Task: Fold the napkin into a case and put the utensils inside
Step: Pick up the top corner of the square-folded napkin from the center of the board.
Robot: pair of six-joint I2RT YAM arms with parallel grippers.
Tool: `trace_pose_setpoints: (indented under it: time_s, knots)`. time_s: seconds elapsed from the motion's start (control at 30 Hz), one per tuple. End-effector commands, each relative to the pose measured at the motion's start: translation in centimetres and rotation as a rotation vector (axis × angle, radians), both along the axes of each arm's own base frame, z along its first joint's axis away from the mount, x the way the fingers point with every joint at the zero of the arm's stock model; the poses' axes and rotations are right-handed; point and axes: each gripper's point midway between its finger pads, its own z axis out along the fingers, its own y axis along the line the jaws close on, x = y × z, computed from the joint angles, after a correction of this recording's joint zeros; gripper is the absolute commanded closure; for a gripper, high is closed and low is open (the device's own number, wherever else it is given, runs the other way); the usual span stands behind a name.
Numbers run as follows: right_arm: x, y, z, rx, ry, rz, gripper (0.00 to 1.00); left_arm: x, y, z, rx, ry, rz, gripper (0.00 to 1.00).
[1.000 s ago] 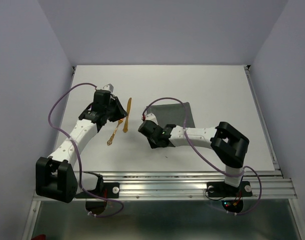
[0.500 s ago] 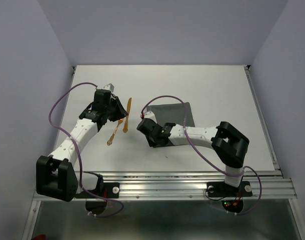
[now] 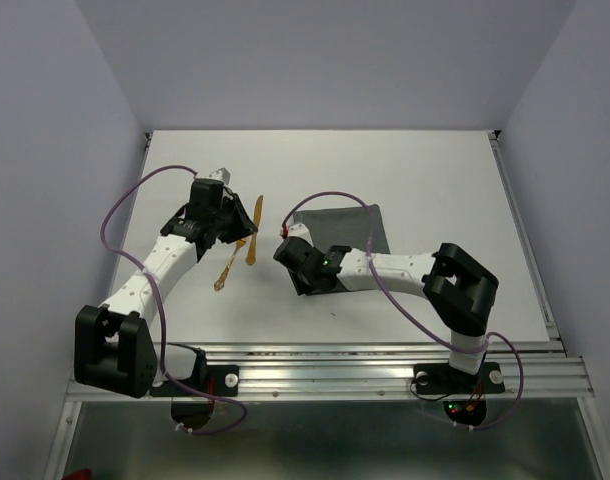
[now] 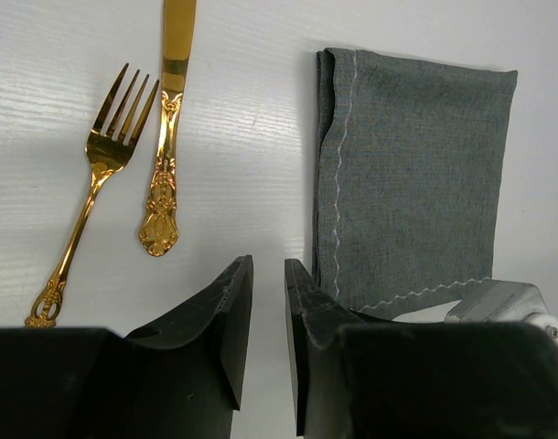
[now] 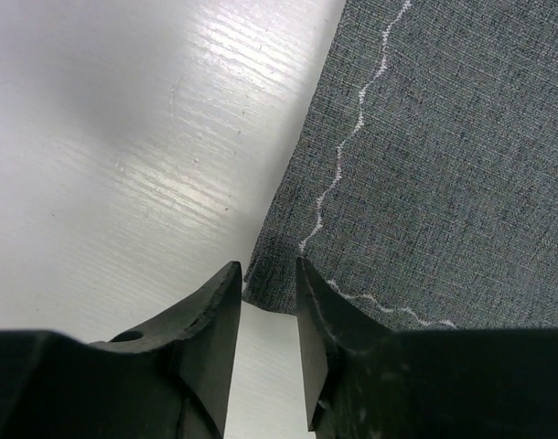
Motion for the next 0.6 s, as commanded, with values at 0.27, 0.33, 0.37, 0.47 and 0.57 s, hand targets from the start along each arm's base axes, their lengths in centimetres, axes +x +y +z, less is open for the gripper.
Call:
trace_pose_setpoints:
  time_s: [0.27, 0.33, 0.37, 0.47, 0.57]
  knots:
    - [-0.3, 1.1, -0.1, 0.031, 0.005, 0.003, 0.69, 0.9, -0.4, 1.3, -0.016, -0.053, -0.018, 0.68]
    - [-0.3, 1.1, -0.1, 0.031, 0.007, 0.003, 0.67, 0.9, -0.4, 1.3, -0.017, -0.053, -0.019, 0.68]
    - [-0.3, 1.1, -0.2, 0.027, 0.009, 0.003, 0.66, 0.9, -0.4, 1.3, -0.018, -0.054, -0.018, 0.68]
    - [-0.3, 1.0, -0.6, 0.015, 0.013, 0.0, 0.65, 0.9, -0.4, 1.3, -0.018, -0.054, -0.02, 0.68]
    - [-0.2, 0.9, -0.8, 0.009, 0.012, -0.005, 0.68, 0.8, -0.4, 1.2, -0.017, -0.055, -0.021, 0.68]
